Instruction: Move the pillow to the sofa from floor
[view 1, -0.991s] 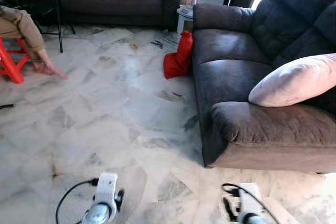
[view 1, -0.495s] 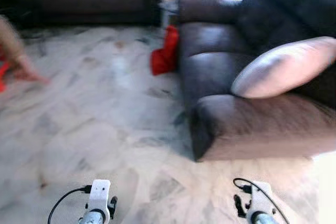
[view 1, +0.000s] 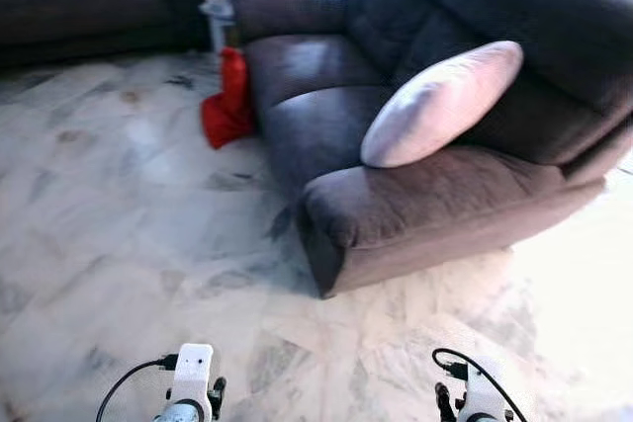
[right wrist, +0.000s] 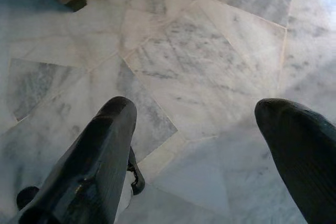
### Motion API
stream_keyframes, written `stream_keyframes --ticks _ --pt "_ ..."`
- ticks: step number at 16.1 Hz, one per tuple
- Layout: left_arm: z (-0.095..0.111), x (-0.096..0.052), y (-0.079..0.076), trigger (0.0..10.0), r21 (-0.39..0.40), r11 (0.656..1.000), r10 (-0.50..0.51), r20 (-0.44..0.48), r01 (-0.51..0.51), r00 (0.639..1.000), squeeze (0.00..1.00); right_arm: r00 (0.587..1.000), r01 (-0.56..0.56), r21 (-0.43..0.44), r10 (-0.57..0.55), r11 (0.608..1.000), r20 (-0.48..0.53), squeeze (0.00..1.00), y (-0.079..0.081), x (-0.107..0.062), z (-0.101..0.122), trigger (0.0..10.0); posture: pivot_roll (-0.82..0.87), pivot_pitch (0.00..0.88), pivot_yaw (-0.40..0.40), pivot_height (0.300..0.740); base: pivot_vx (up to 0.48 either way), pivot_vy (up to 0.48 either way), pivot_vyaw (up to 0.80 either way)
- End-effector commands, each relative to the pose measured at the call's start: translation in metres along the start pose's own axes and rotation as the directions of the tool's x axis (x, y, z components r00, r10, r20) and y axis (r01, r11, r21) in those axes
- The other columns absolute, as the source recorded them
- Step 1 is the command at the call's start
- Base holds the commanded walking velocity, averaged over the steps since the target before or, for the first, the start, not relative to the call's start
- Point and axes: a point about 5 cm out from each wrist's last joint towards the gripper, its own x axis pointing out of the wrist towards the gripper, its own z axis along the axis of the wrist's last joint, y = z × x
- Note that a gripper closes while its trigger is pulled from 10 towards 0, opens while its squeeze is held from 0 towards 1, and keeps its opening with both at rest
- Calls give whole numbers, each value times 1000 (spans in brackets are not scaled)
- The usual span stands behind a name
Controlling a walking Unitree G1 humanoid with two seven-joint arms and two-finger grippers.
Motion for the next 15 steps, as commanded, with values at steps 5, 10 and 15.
stream_keyframes --ticks 5,10,15 --pt "-13 -3 1 10000 3 1000 7 -48 -7 999 0 1000 15 -17 -15 1000 -1 0 -1 0 1 10000 6 0 -43 740 0 0 -800" --pt "-24 -7 -1 10000 -7 1000 -5 -84 4 996 0 1000 19 -21 -19 1000 -21 0 -19 -2 -8 10000 5 0 -43 740 0 156 -734" --pt "-25 -7 -1 10000 -8 1000 -6 -84 5 996 0 1000 15 -11 -15 1000 -19 0 -19 -2 -6 10000 5 0 -43 740 0 449 0"
